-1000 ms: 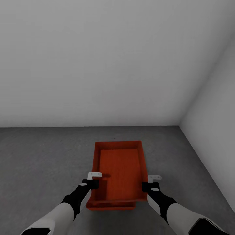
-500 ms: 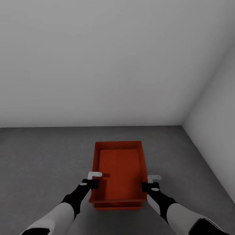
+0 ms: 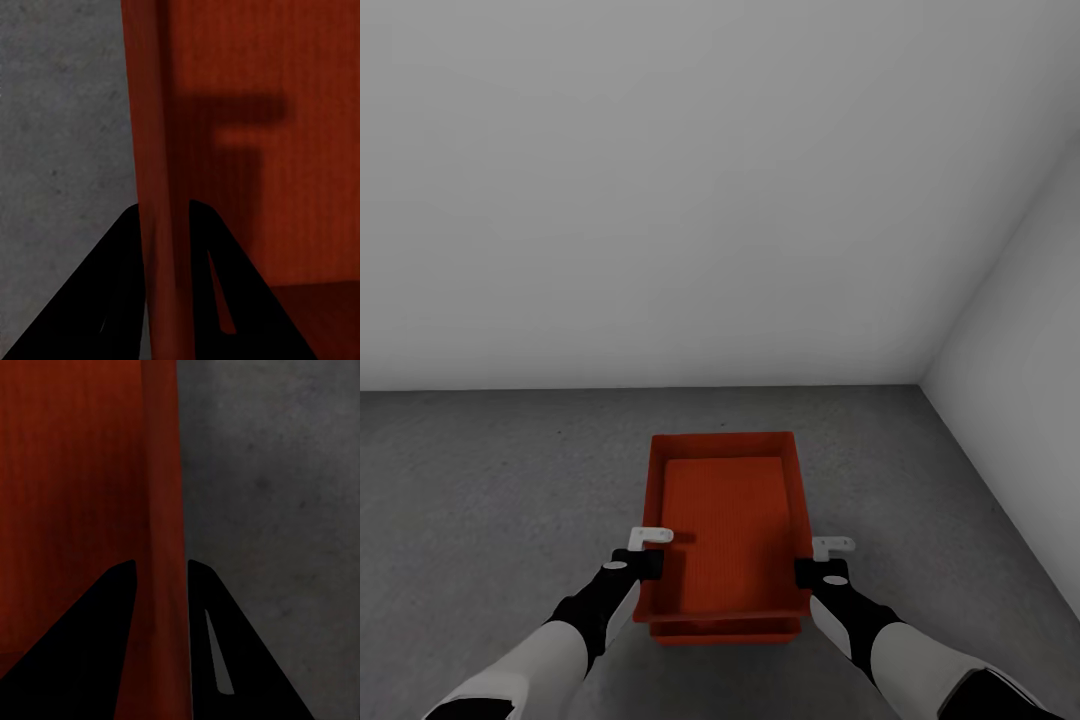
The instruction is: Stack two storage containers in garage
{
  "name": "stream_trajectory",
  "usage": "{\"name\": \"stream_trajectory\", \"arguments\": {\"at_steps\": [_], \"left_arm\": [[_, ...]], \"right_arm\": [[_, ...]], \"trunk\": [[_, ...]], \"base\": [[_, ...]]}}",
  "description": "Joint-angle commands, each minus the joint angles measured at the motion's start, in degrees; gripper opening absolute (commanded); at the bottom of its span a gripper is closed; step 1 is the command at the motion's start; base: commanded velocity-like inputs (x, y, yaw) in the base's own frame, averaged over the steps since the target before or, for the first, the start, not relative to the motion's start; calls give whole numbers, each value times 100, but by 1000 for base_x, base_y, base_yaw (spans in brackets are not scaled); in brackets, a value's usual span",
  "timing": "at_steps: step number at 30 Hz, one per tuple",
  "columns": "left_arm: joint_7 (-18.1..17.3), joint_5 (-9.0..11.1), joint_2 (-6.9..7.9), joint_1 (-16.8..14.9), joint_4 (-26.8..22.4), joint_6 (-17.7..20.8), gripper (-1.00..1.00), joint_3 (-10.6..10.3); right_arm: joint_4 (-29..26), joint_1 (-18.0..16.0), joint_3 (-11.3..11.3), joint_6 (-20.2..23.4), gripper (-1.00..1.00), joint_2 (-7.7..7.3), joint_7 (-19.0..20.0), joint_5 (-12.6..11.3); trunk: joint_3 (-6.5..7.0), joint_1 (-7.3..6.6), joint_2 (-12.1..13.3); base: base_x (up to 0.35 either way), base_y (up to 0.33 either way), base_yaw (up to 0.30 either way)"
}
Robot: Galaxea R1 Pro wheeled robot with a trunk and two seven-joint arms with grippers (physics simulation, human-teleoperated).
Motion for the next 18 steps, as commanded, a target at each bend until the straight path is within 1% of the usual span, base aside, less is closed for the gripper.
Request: {"name": "stream_trajectory", "arguments": {"at_steps": [1, 18], "left_arm": [[41, -3, -42, 4, 59, 31, -100, -164], [61, 20, -46, 4, 64, 30, -100, -162]], "right_arm": [[-4, -10, -29, -18, -100, 0, -94, 45], [-4, -10, -29, -19, -100, -14, -92, 45]], "trunk": [[-3, 0, -2], [-3, 0, -2]], "base": [[0, 0, 0], [0, 0, 0]]}}
